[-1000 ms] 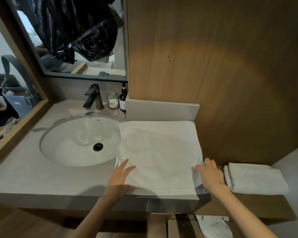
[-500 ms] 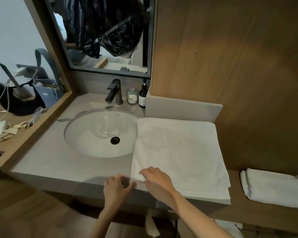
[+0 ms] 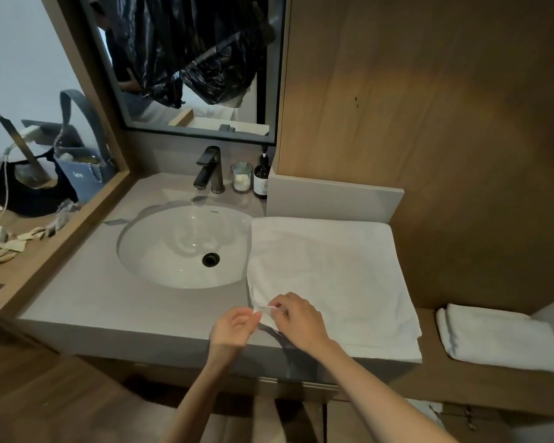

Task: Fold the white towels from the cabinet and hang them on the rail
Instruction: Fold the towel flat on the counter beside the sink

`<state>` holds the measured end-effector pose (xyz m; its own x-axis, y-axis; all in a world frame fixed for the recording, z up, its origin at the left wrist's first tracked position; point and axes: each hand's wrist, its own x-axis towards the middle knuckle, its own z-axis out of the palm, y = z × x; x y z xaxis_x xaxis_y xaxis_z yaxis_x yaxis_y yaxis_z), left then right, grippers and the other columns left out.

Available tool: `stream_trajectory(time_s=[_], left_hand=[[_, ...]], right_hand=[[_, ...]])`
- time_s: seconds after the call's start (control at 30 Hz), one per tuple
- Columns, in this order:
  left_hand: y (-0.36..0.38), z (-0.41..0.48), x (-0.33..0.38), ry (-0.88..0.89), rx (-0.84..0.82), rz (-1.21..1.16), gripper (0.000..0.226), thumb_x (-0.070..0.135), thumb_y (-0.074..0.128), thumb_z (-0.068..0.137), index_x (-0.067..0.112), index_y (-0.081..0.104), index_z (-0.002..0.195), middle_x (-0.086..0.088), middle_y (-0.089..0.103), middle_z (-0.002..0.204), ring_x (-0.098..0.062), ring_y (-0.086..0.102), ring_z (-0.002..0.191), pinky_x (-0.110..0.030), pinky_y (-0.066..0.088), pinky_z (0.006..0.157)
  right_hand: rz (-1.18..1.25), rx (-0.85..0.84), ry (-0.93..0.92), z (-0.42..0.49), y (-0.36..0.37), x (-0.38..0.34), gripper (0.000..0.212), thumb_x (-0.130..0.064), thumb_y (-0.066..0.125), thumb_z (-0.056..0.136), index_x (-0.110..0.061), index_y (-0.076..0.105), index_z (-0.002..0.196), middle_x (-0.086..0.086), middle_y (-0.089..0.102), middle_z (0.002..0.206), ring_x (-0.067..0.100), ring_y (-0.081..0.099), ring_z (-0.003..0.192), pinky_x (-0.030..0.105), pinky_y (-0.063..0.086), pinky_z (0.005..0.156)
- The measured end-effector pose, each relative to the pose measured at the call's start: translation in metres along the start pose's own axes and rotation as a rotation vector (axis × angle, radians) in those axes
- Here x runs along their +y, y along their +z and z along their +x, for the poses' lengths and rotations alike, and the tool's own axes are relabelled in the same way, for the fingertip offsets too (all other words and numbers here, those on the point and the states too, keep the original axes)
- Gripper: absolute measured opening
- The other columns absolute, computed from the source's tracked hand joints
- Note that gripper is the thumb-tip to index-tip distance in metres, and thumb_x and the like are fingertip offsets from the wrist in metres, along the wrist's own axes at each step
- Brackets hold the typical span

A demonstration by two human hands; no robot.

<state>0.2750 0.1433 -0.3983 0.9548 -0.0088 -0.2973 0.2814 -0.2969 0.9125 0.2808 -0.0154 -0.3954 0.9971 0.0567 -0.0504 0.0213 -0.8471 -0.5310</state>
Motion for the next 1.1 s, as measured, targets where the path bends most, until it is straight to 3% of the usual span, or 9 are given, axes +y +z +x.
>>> stream_trajectory(time_s=[0.1,0.27,0.5,0.63,0.73,0.83,0.9,0.97,1.1], left_hand=[[0.003,-0.004,0.026,0.013,-0.03,-0.074,0.025,0.036,0.073,0.082,0.017,0.067,0.098,-0.002,0.072,0.087,-0.017,0.068,0.087,-0.035,0.055,0.086],[0.015,-0.031,0.08,0.112,-0.116,-0.186,0.022,0.033,0.071,0.084,0.02,0.068,0.101,0.002,0.074,0.089,-0.009,0.069,0.085,-0.03,0.054,0.083],[0.038,-0.071,0.133,0.222,-0.216,-0.247,0.016,0.02,0.075,0.08,0.012,0.071,0.093,-0.004,0.074,0.083,-0.016,0.07,0.082,-0.02,0.053,0.072],[0.045,-0.093,0.148,0.256,-0.234,-0.281,0.014,0.015,0.076,0.078,0.01,0.07,0.089,-0.006,0.073,0.079,-0.016,0.071,0.077,-0.015,0.053,0.064],[0.05,-0.103,0.157,0.282,-0.247,-0.273,0.015,0.012,0.075,0.079,0.006,0.07,0.091,-0.01,0.072,0.081,-0.017,0.07,0.075,-0.017,0.055,0.063],[0.055,-0.11,0.167,0.306,-0.259,-0.25,0.009,0.012,0.072,0.083,0.007,0.068,0.089,-0.008,0.072,0.08,-0.017,0.07,0.074,-0.023,0.057,0.066],[0.06,-0.116,0.173,0.326,-0.267,-0.26,0.01,0.013,0.072,0.083,0.007,0.068,0.089,-0.007,0.073,0.079,-0.016,0.07,0.073,-0.025,0.058,0.067],[0.067,-0.124,0.179,0.353,-0.282,-0.263,0.011,0.014,0.073,0.082,0.007,0.068,0.09,-0.005,0.073,0.079,-0.018,0.071,0.076,-0.028,0.058,0.07],[0.086,-0.143,0.189,0.391,-0.312,-0.274,0.015,0.014,0.074,0.08,0.006,0.068,0.091,-0.005,0.074,0.08,-0.019,0.071,0.079,-0.027,0.058,0.072]], right_hand=[[0.289,0.106,0.084,-0.015,-0.023,-0.002,0.015,-0.032,0.051,0.099,-0.026,0.062,0.107,-0.012,0.061,0.104,0.009,0.061,0.088,0.02,0.055,0.079],[0.446,0.298,0.082,-0.052,-0.067,-0.01,0.01,-0.033,0.053,0.098,-0.03,0.056,0.107,-0.018,0.06,0.102,0.004,0.061,0.091,0.013,0.053,0.075],[0.402,0.514,0.067,-0.103,-0.109,-0.01,0.025,-0.037,0.054,0.096,-0.028,0.062,0.117,-0.014,0.065,0.112,0.0,0.061,0.099,0.018,0.054,0.085],[0.304,0.578,0.043,-0.127,-0.127,-0.011,0.067,-0.075,0.036,0.085,-0.024,0.065,0.12,-0.009,0.066,0.117,0.004,0.062,0.102,0.023,0.053,0.09],[0.282,0.619,0.015,-0.139,-0.14,-0.011,0.048,-0.059,0.043,0.092,-0.026,0.065,0.119,-0.01,0.066,0.113,0.006,0.061,0.101,0.025,0.053,0.089],[0.199,0.683,0.014,-0.151,-0.152,-0.014,0.07,-0.077,0.025,0.085,-0.029,0.065,0.117,-0.011,0.067,0.113,0.003,0.064,0.098,0.017,0.054,0.086],[0.186,0.704,0.004,-0.156,-0.161,-0.013,0.065,-0.074,0.029,0.087,-0.029,0.066,0.115,-0.011,0.068,0.109,0.003,0.065,0.094,0.012,0.052,0.082],[0.16,0.727,0.006,-0.163,-0.17,-0.01,0.042,-0.059,0.046,0.091,-0.03,0.067,0.113,-0.013,0.069,0.106,0.0,0.064,0.09,0.005,0.048,0.079],[0.154,0.724,-0.023,-0.191,-0.193,0.004,0.022,-0.034,0.066,0.089,-0.037,0.066,0.11,-0.034,0.059,0.101,-0.004,0.062,0.095,0.002,0.046,0.079]])
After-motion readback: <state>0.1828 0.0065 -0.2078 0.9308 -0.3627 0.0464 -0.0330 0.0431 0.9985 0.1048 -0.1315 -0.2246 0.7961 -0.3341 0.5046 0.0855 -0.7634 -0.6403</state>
